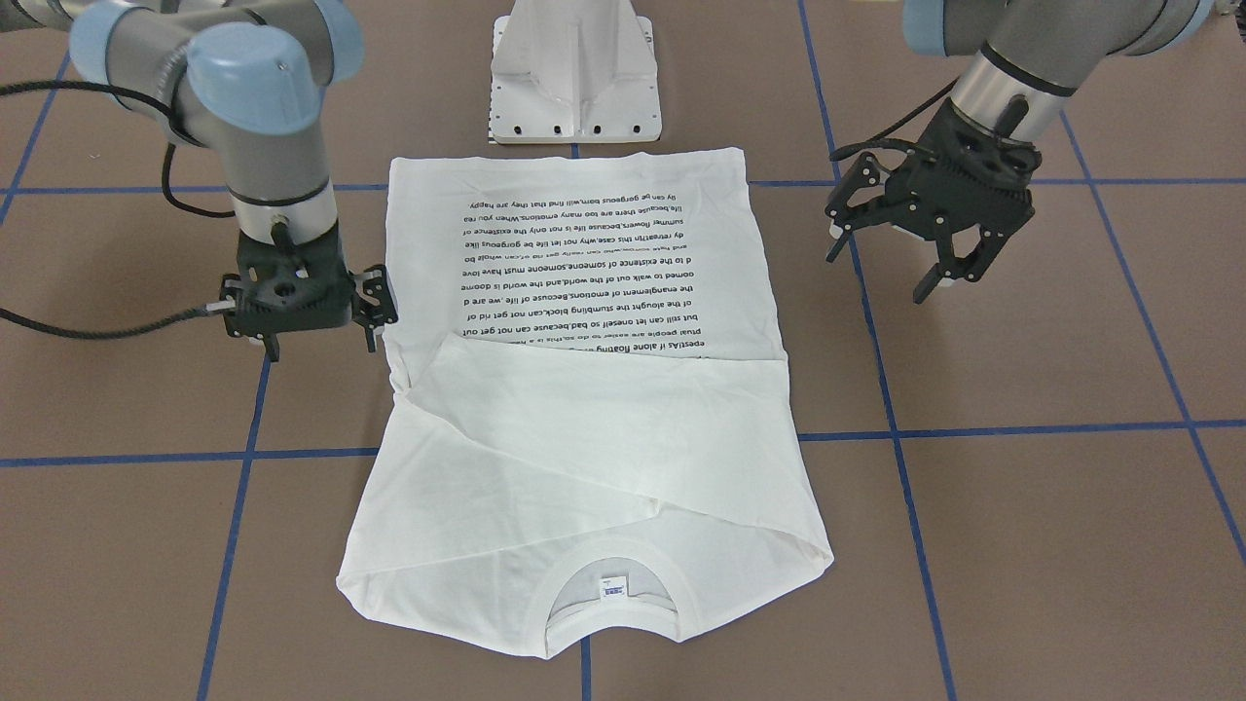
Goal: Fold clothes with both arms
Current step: 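Lower both grippers toward the hem corners nearest the robot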
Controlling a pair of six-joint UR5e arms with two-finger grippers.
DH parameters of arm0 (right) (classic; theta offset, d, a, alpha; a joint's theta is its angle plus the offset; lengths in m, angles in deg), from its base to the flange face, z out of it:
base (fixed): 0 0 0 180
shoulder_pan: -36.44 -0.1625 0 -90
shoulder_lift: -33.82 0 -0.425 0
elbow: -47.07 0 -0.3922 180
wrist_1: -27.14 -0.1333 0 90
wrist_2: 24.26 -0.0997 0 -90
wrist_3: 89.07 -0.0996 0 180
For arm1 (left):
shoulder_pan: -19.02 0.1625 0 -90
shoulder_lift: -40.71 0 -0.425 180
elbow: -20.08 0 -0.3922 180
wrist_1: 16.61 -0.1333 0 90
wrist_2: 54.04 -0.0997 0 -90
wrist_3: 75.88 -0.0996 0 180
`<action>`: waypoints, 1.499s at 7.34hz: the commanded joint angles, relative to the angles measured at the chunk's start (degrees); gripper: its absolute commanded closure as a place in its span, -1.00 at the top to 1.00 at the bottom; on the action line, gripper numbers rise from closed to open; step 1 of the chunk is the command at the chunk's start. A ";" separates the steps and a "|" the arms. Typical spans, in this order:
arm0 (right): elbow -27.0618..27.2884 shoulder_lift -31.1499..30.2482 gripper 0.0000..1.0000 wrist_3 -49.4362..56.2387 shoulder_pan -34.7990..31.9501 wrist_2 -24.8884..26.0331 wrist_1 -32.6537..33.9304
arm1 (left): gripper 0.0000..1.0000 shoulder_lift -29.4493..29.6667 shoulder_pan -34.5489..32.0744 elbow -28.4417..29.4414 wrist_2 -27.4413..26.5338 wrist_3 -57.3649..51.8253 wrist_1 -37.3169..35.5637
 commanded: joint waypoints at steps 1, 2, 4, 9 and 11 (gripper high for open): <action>13.38 -9.98 1.00 -12.87 5.57 0.14 -1.88 | 1.00 -6.41 10.68 -8.07 -5.68 16.43 0.35; 15.69 -16.11 1.00 -15.88 9.26 2.59 -7.46 | 1.00 -6.87 17.88 -9.32 -11.64 25.39 0.44; 16.06 -24.59 1.00 -24.84 19.27 11.71 -18.23 | 1.00 -8.96 28.45 -9.42 -19.05 36.33 1.22; 17.73 -27.60 1.00 -32.35 30.47 20.72 -18.24 | 0.99 -14.78 46.77 -3.99 -34.11 51.32 5.98; 17.73 -27.60 1.00 -32.35 30.91 20.80 -18.24 | 0.76 -14.78 47.39 -2.57 -34.20 51.32 5.98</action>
